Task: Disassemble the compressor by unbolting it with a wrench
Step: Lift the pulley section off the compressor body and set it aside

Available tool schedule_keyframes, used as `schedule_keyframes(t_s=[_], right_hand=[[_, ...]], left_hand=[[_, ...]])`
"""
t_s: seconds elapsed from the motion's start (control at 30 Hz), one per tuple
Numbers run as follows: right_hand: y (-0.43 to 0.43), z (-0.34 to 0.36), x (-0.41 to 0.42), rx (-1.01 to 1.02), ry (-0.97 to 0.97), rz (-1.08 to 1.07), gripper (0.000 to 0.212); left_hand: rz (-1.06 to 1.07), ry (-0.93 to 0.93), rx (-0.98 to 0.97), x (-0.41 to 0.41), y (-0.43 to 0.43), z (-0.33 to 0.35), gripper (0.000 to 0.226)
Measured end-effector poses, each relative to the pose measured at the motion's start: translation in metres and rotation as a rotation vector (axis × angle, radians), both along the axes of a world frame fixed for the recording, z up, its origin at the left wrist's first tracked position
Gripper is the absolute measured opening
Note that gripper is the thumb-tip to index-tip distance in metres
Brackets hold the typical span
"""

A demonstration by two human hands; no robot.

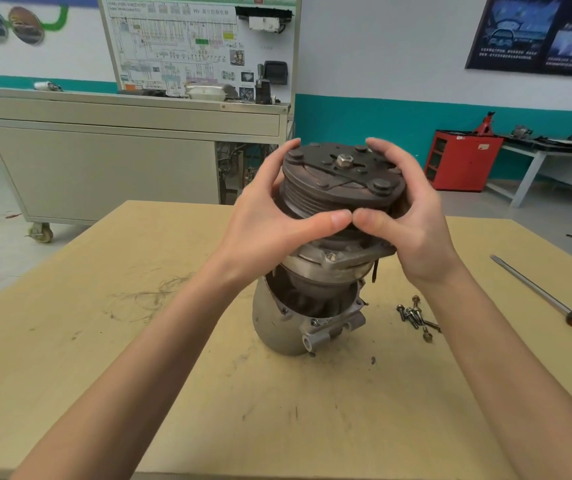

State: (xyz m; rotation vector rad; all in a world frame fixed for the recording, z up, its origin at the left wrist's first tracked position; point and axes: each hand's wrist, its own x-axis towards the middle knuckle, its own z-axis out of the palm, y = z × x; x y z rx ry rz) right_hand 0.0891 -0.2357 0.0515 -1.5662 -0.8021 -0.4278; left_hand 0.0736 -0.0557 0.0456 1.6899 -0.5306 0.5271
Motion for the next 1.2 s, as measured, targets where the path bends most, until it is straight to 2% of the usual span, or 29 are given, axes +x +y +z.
schedule_keyframes(t_s=[0.33,0.43,0.5,0.67,0.77,1.0,1.2], right_hand=[[0.057,0.073,0.02,-0.231,-0.056,0.109,0.073],[0.096,0.082,0.035,-0.349,-0.052,0.193,0.081],[0.124,0.082,0.047,-0.446,-0.044,0.251,0.084],[0.191,0.048,0.072,-0.479,0.164,0.447,0.09],[0.221,0.02,0.086,-0.538,0.244,0.505,0.094],[0.256,-0.029,0.105,-0.661,0.459,0.571,0.107],[0.26,-0.048,0.111,-0.745,0.548,0.569,0.115]], left_hand=[[0.159,-0.116,-0.209,-0.007,0.045,0.037,0.094],[0.254,-0.114,-0.247,-0.01,0.079,0.035,0.086],[0.32,-0.085,-0.258,-0.011,0.104,0.03,0.088],[0.471,0.045,-0.278,-0.007,0.163,-0.003,0.104],[0.537,0.132,-0.268,-0.003,0.19,-0.032,0.104],[0.52,0.263,-0.286,0.012,0.22,-0.087,0.09],[0.502,0.301,-0.255,0.013,0.223,-0.111,0.097]])
